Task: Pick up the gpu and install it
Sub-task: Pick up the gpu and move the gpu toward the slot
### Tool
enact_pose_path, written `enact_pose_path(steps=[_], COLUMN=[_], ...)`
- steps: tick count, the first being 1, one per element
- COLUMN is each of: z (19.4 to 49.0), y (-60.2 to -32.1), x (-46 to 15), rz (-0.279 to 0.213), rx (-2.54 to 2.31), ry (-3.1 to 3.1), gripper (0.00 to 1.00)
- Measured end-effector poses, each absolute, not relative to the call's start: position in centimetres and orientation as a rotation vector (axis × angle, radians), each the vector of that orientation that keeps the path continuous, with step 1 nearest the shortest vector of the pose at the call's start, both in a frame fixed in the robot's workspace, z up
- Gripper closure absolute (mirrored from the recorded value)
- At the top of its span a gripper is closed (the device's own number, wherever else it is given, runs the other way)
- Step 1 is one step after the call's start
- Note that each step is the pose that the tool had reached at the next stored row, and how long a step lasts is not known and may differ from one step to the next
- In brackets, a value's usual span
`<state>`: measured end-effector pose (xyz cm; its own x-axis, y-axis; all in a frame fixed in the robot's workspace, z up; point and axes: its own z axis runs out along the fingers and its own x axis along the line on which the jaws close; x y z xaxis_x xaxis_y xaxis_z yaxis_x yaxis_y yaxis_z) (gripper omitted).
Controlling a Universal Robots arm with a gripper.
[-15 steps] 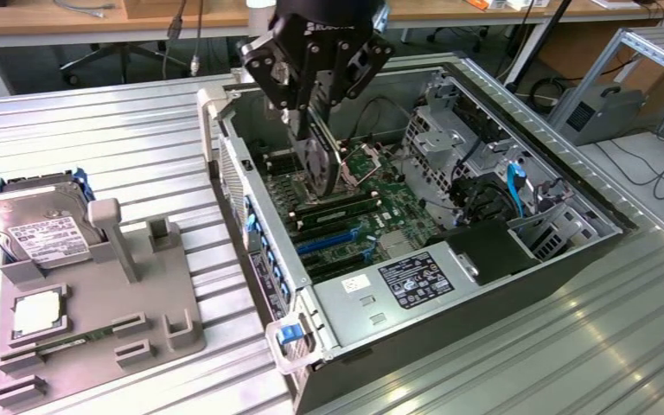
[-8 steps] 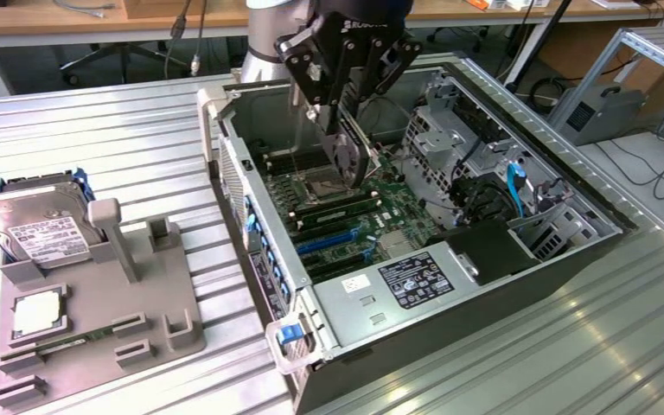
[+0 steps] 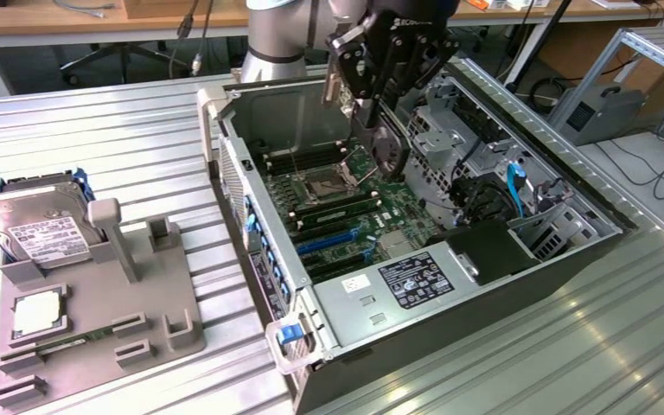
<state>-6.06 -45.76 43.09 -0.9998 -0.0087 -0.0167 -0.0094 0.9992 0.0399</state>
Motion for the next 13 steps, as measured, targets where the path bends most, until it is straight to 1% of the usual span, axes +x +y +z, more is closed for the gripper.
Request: enact_pose_path(steps=[13], z=[43.1], y=[-45.7], x=[2.0], rz=[0.063], rx=[-0.025], ry=[3.125], gripper=[0.73])
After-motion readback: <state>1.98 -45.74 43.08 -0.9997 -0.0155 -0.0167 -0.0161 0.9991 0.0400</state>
